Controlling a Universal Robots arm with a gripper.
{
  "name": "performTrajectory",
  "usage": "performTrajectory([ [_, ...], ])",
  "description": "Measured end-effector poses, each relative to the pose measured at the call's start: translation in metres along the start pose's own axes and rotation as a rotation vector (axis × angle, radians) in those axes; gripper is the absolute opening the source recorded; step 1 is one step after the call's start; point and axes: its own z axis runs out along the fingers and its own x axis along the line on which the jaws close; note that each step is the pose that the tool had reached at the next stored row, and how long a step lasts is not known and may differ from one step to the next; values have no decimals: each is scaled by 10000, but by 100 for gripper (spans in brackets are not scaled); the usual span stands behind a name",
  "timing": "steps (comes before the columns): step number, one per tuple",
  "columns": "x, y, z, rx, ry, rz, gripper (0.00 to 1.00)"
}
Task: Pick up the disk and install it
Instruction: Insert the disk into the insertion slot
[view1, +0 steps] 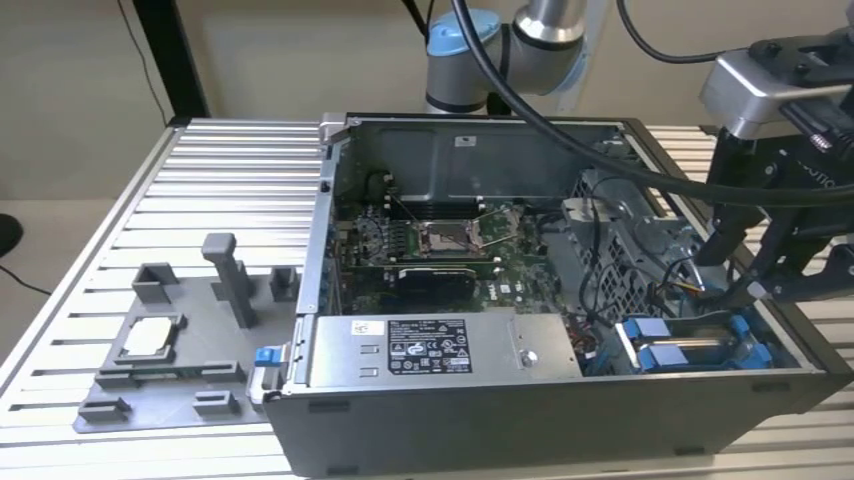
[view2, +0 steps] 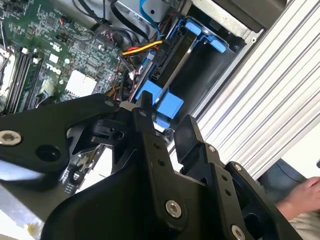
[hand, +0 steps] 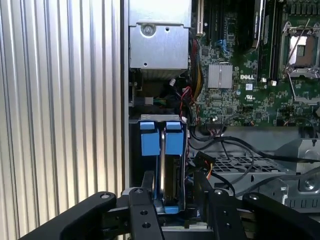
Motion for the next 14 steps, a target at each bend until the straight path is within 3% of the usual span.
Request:
performTrajectory([
  [7, 1, -18, 52, 198, -33, -10, 100],
  [14, -24, -96, 173, 213, -44, -11, 100],
])
